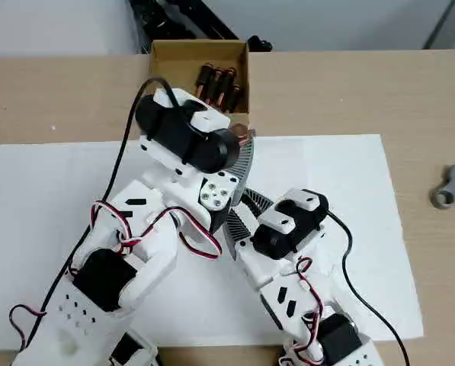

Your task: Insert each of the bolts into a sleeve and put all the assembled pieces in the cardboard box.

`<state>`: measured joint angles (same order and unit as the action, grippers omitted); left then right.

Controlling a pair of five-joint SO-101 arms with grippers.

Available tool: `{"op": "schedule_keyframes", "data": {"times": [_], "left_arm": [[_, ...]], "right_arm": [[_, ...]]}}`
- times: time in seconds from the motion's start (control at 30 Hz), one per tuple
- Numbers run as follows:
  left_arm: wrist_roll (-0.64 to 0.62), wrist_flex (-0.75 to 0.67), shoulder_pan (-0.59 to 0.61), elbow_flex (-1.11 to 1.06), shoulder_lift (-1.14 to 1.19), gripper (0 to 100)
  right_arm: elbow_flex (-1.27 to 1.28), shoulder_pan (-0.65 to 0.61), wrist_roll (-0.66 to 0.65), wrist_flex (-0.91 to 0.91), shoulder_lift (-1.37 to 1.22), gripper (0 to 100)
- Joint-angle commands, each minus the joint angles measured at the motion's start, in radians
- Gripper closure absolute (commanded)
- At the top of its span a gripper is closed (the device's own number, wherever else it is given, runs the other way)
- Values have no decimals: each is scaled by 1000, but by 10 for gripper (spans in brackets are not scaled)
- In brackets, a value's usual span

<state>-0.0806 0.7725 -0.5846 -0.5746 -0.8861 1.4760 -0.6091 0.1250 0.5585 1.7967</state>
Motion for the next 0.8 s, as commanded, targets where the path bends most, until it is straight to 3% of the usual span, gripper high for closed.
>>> {"op": "schedule_keyframes", "data": {"times": [0.0, 0.2, 0.4, 0.77], "left_arm": [[-3, -26, 5, 1, -3, 994], [-5, -28, 5, -25, -3, 994], [-109, -9, 2, -54, -8, 994], [-109, 29, 5, -54, -6, 994]], "right_arm": [[-14, -12, -3, -24, 16, 997], [-14, -12, -3, -24, 16, 997], [-12, -12, -3, -24, 16, 997], [-12, -12, -3, -24, 16, 997]]}}
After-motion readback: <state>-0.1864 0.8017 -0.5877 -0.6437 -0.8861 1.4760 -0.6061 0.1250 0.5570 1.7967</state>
